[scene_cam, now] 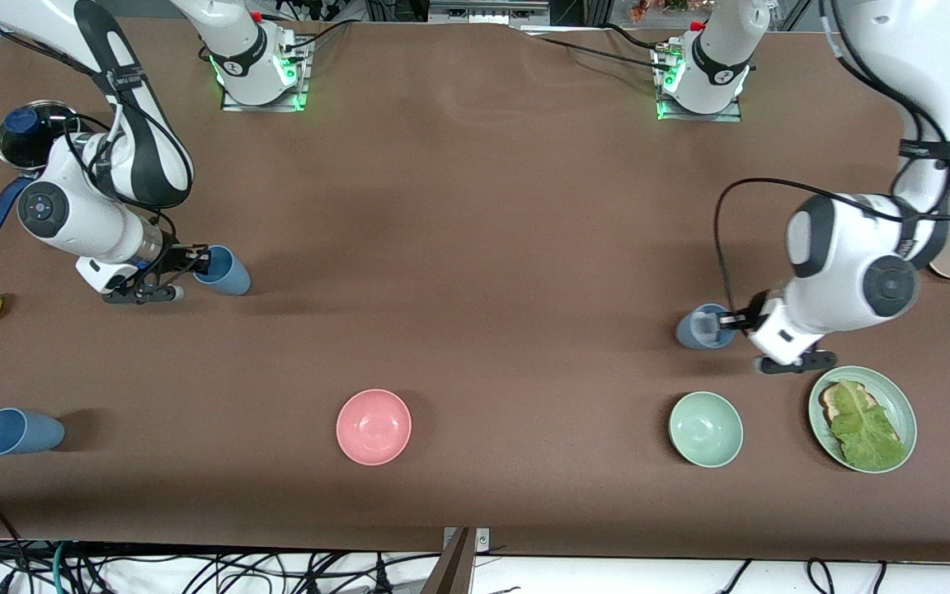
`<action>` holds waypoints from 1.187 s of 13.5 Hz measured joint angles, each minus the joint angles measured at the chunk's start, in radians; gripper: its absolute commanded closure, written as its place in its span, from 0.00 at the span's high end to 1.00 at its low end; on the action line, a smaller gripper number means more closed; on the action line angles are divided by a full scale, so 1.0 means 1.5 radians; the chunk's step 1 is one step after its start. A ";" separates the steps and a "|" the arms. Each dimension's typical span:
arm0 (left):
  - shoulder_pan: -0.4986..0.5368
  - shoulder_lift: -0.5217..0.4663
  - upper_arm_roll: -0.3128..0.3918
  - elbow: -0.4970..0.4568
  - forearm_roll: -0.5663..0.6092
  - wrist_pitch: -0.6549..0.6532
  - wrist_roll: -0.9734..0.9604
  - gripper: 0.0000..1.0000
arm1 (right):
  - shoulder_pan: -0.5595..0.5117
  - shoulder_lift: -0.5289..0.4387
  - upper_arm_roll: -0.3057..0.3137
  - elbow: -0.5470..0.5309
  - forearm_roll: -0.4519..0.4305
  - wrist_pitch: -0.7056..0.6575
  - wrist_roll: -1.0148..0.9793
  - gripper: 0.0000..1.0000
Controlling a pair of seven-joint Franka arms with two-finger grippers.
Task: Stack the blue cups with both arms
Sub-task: 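Set the filled cup mid-table with the left gripper while the right gripper carries its cup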
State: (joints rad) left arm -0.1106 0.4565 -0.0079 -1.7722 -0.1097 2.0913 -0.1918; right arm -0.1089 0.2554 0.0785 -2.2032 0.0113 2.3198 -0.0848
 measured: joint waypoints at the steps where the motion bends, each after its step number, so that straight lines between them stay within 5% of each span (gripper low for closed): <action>1: -0.023 0.000 -0.012 0.013 -0.001 -0.007 -0.045 0.00 | 0.000 0.000 0.000 0.014 0.000 -0.019 0.000 0.00; 6: -0.097 0.014 -0.109 0.074 -0.002 -0.011 -0.282 0.00 | 0.000 -0.001 0.000 0.097 0.000 -0.113 -0.002 0.00; 11: -0.215 0.134 -0.114 0.201 -0.002 0.013 -0.434 0.00 | 0.002 0.015 0.000 0.227 0.000 -0.250 -0.003 0.00; 15: -0.245 0.172 -0.113 0.225 -0.002 0.043 -0.461 0.00 | 0.031 0.056 0.002 0.350 0.002 -0.346 0.036 0.00; 16: -0.244 0.175 -0.112 0.225 -0.002 0.043 -0.461 0.28 | 0.047 0.066 0.003 0.376 0.002 -0.363 0.067 0.00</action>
State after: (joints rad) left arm -0.4772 0.7186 -0.1755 -1.4347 -0.1120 2.1562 -0.8830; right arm -0.0381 0.3538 0.0827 -1.6399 0.0150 1.7747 0.0159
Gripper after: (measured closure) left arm 0.991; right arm 0.943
